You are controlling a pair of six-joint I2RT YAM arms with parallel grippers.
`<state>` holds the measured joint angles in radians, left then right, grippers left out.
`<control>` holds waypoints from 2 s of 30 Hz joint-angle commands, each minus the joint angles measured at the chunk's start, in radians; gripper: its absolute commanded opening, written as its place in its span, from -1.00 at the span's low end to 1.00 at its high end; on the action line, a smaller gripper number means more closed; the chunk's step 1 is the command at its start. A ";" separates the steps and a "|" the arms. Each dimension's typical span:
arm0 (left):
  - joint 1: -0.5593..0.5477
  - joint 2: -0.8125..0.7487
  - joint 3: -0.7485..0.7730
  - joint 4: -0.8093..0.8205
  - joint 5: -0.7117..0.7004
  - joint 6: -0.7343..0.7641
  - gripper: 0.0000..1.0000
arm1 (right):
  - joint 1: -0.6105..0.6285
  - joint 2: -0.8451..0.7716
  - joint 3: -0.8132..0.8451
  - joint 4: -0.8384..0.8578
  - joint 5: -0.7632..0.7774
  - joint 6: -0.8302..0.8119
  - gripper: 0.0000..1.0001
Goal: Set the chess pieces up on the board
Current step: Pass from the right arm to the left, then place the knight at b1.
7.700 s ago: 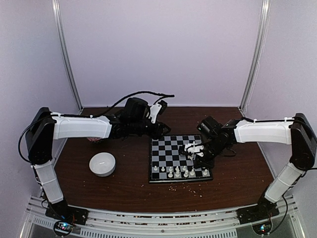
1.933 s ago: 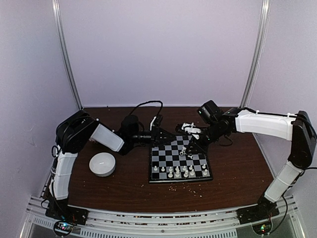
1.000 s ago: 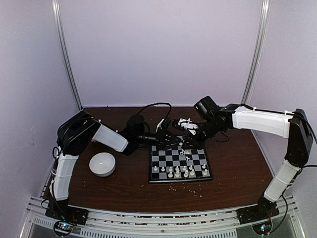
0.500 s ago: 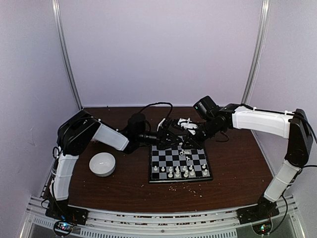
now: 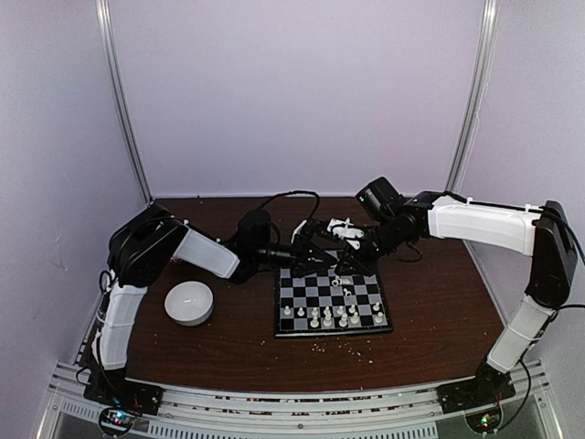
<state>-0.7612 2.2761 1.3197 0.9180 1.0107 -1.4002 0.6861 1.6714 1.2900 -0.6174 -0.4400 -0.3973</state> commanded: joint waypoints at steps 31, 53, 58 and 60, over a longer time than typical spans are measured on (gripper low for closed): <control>-0.158 -0.621 -0.142 -1.282 -0.725 1.359 -1.00 | -0.297 -0.164 -0.207 0.074 -0.229 0.064 0.07; -0.280 -0.433 0.005 -1.457 -0.854 1.454 -1.00 | -0.297 -0.097 -0.186 0.032 -0.261 0.039 0.06; -0.282 -0.396 0.027 -1.433 -0.845 1.471 -1.00 | -0.298 -0.078 -0.180 0.024 -0.263 0.030 0.06; -0.282 -0.379 0.040 -1.425 -0.840 1.480 -1.00 | -0.297 -0.078 -0.180 0.021 -0.263 0.029 0.06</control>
<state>-1.0409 1.8679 1.3209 -0.5461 0.1673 0.0456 0.3923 1.5848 1.0828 -0.5804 -0.6849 -0.3538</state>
